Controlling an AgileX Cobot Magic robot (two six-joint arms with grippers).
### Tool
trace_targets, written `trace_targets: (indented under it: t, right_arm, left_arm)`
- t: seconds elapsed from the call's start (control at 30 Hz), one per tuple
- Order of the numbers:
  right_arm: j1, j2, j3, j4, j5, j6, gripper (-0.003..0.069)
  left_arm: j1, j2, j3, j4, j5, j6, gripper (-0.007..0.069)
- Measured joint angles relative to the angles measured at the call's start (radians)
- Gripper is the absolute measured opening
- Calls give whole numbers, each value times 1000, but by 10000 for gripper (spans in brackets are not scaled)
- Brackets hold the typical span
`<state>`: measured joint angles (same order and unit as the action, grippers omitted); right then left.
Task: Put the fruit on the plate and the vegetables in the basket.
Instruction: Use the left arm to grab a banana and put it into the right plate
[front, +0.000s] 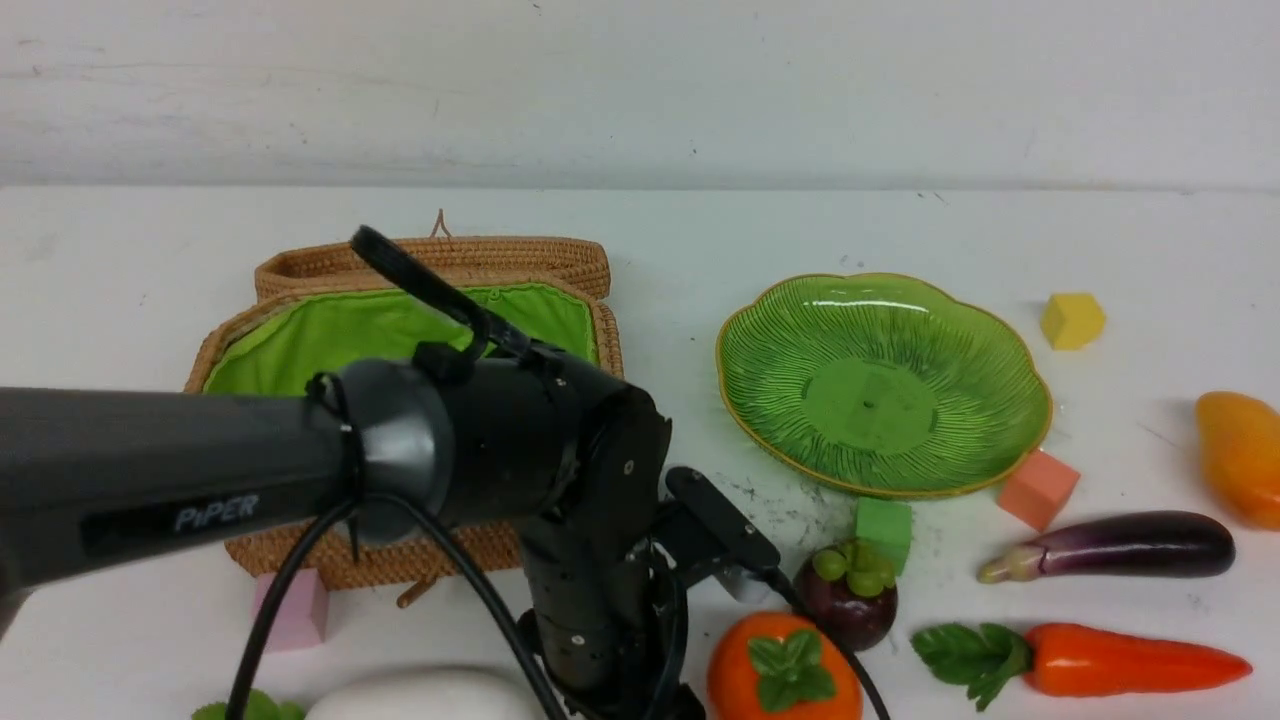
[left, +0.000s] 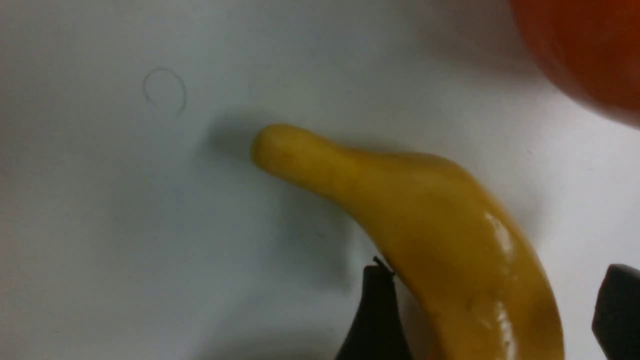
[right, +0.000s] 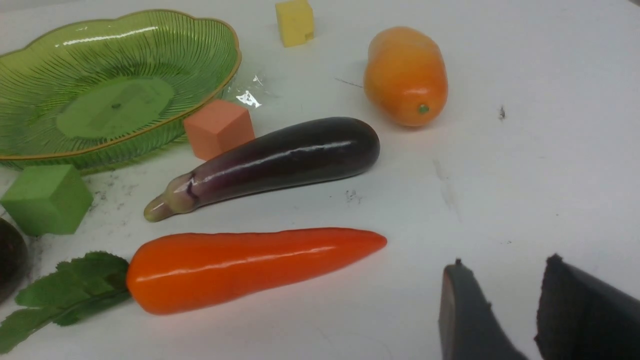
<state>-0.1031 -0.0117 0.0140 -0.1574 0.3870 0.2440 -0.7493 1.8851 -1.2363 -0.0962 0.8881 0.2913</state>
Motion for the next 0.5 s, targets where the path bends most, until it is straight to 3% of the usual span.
trace_targets:
  t: [0.2, 0.23, 0.33, 0.5]
  right_arm:
    - [0, 0, 0, 0, 0, 0, 242]
    - [0, 0, 0, 0, 0, 0, 242]
    - [0, 0, 0, 0, 0, 0, 242]
    - [0, 0, 0, 0, 0, 0, 242]
  left_arm:
    - [0, 23, 0, -42, 1, 28, 463]
    - [0, 23, -1, -66, 15, 37, 391]
    - [0, 23, -17, -104, 51, 41, 300]
    - [0, 1, -44, -140, 122, 41, 309]
